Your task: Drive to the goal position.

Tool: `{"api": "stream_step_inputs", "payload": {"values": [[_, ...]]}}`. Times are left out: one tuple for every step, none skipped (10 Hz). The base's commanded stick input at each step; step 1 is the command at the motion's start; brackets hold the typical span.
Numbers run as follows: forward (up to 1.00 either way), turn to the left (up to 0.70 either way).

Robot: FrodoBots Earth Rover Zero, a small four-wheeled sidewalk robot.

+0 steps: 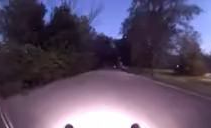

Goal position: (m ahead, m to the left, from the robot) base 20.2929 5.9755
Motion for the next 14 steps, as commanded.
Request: {"api": "stream_step_inputs", "payload": {"values": [[1.00,-0.09],[1.00,0.00],[1.00,0.00],[1.00,0.00],[1.00,0.00],[1.00,0.00],[1.00,0.00],[1.00,0.00],[1.00,0.00],[1.00,0.00],[1.00,0.00],[1.00,0.00],[1.00,0.00],[1.00,0.00]]}}
